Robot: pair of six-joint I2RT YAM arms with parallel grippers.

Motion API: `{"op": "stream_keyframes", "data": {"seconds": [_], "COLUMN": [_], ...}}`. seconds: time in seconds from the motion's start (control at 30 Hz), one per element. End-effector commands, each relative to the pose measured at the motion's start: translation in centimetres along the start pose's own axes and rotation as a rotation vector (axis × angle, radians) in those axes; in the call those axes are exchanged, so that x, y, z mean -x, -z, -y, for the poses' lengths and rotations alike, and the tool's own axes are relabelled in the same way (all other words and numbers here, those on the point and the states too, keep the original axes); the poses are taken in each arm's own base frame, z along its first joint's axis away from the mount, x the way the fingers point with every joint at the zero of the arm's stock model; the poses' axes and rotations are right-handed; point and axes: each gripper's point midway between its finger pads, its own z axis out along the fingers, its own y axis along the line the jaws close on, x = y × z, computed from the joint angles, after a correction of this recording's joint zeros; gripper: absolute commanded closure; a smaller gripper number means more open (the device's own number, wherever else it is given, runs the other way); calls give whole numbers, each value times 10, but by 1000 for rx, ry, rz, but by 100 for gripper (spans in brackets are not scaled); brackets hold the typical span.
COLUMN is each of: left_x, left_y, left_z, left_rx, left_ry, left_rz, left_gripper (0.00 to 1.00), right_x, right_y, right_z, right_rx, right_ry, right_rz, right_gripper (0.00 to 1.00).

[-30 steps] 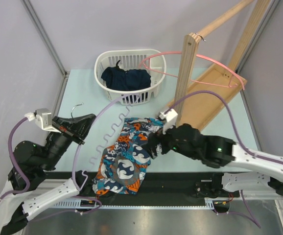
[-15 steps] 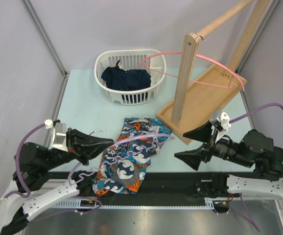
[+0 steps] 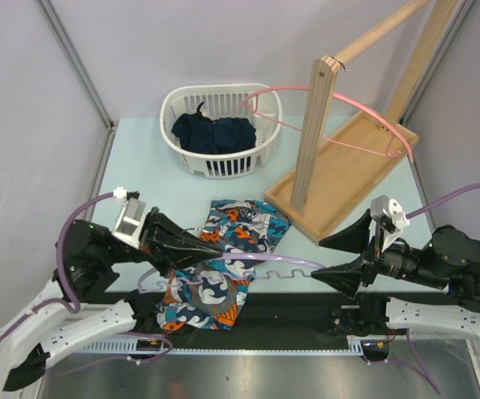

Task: Remove the shorts from the hanger

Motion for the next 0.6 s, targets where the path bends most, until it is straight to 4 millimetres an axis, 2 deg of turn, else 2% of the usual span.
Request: {"op": "stream_keyframes", "data": {"seconds": [0.0, 0.07, 0.1, 0.17, 0.2, 0.23, 0.27, 0.3, 0.33, 0.37, 0.4, 0.43, 0.47, 0.5, 0.53, 0.57], "left_x": [26, 21, 20, 16, 13, 8, 3, 1, -2, -14, -15, -20, -38, -41, -42, -45], "left_y": [-12, -20, -22, -26, -29, -29, -31, -32, -32, -30, -28, -22, -11, -2, 11, 18], "left_z": [17, 10, 9, 4, -3, -9, -16, -23, -29, -40, -48, -73, -87, -97, -117, -122], "left_rx": [-123, -124, -126, -119, -94, -66, -38, 0, 30, 91, 145, 297, 402, 487, 622, 672], "left_ry": [-24, 9, 16, 38, 51, 67, 83, 93, 95, 129, 143, 153, 194, 206, 198, 204], "left_rz": [87, 70, 67, 58, 54, 38, 24, 22, 16, -23, -33, -40, -105, -123, -115, -127], "left_gripper": [100, 100, 100, 100, 100, 95, 95, 92, 70, 53, 37, 20, 15, 12, 10, 9], "right_x": [-11, -19, -21, -26, -35, -38, -41, -53, -57, -63, -65, -73, -80, -77, -74, -72], "right_y": [3, 1, 0, 0, -2, -3, -1, -3, -2, 1, 6, 8, 14, 22, 25, 29], "right_z": [-5, -2, 0, 7, 12, 16, 19, 23, 27, 37, 40, 46, 55, 55, 52, 54], "right_rx": [30, 16, 4, -38, -60, -78, -98, -113, -135, -189, -213, -243, -294, -293, -274, -285], "right_ry": [-28, -39, -48, -75, -85, -99, -129, -140, -159, -173, -215, -233, -246, -296, -317, -346], "right_rz": [-43, -60, -61, -60, -75, -77, -68, -90, -90, -91, -79, -85, -93, -57, -39, -17], "right_gripper": [25, 35, 51, 68, 87, 96, 100, 100, 100, 100, 100, 100, 100, 100, 100, 100]}}
